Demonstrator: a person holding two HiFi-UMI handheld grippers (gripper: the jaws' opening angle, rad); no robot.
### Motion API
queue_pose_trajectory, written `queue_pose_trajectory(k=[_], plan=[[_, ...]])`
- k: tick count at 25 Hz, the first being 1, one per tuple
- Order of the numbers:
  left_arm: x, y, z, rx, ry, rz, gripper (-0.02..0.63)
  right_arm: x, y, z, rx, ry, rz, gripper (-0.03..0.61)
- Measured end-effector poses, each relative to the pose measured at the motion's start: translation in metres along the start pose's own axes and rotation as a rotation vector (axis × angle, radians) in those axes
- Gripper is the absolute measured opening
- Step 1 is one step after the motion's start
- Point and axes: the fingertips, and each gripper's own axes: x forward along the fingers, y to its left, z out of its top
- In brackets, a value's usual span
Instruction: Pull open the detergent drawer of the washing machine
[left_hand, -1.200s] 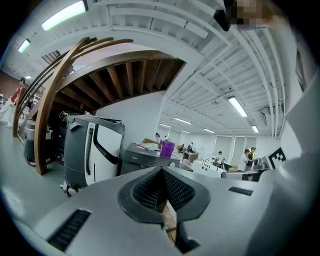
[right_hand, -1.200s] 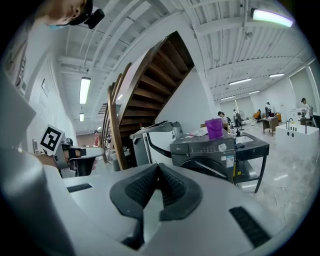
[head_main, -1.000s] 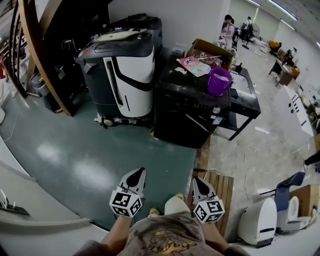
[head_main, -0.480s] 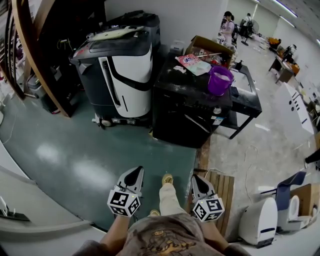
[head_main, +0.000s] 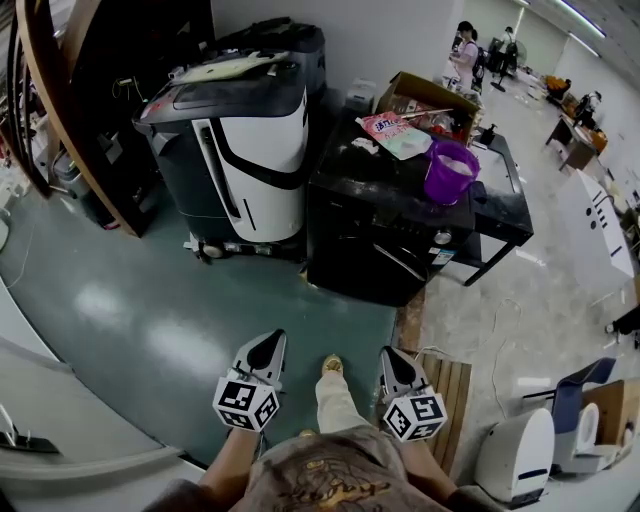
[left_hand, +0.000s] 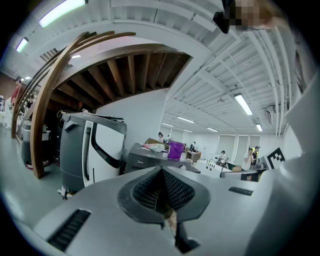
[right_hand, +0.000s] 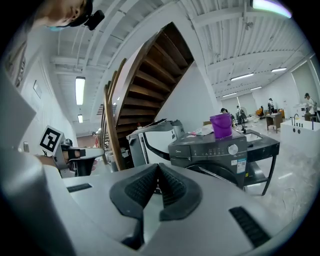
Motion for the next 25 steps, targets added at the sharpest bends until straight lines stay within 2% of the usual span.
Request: queue_pose_trajectory(k=[16, 25], plan=[[0.140, 0.046, 0.063, 0.012, -0.006, 0.041, 0.020, 0.138, -0.065, 0.075, 0.005, -0.007, 0.071, 0.003], [0.210, 0.061, 0.082, 0.014, -0.020, 0.063, 0.020, 0.200, -0.108, 0.106, -0.016, -0.011, 0.096, 0.003]])
